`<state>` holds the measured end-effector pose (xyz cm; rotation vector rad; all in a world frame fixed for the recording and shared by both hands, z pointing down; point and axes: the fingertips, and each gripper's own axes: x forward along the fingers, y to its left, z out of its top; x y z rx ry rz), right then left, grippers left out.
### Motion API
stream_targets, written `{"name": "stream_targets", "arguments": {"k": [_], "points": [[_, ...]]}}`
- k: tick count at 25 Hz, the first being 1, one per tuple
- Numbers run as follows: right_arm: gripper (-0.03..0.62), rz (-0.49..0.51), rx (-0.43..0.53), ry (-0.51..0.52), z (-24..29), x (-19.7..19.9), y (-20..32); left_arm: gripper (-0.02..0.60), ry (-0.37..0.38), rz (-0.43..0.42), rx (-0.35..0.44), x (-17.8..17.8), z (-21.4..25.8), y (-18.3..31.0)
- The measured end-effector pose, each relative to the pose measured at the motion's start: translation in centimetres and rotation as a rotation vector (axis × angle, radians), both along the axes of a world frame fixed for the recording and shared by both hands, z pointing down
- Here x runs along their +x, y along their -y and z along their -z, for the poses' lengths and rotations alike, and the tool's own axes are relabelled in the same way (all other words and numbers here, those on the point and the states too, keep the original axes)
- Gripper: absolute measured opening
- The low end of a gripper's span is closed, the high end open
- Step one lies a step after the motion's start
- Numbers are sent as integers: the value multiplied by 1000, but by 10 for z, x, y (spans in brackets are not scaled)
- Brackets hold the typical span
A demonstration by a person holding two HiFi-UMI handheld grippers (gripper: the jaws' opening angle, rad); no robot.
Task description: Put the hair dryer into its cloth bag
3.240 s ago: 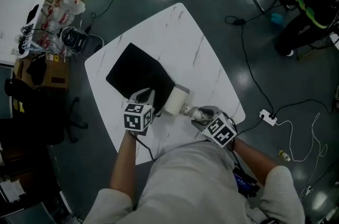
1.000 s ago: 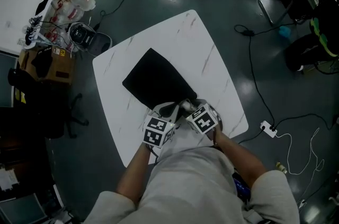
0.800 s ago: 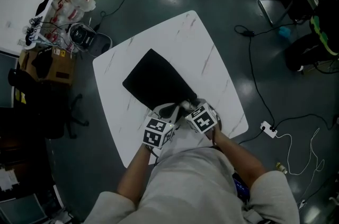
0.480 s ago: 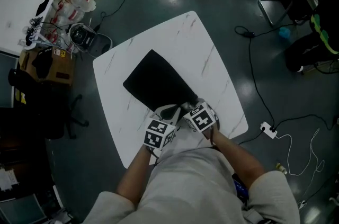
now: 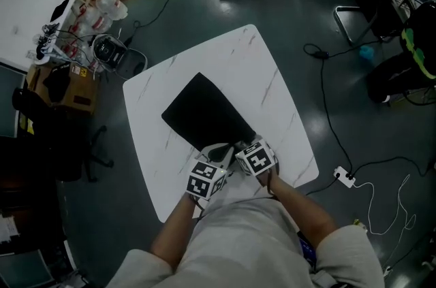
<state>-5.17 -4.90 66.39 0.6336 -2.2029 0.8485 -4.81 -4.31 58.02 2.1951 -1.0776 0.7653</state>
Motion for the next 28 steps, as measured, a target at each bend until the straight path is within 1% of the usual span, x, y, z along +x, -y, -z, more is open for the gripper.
{"name": "stream_targets", "arguments": {"k": [9, 13, 19, 28], "points": [[240, -42, -10, 33, 1, -10, 5, 14, -9, -9, 17, 0, 5, -1], [241, -54, -28, 67, 3, -13, 9, 14, -12, -20, 24, 3, 8, -2], [241, -70, -46, 97, 3, -15, 11, 14, -24, -12, 24, 3, 8, -3], [241, -77, -66, 143, 1, -19, 13, 14, 7, -18, 32, -7, -3, -11]]}}
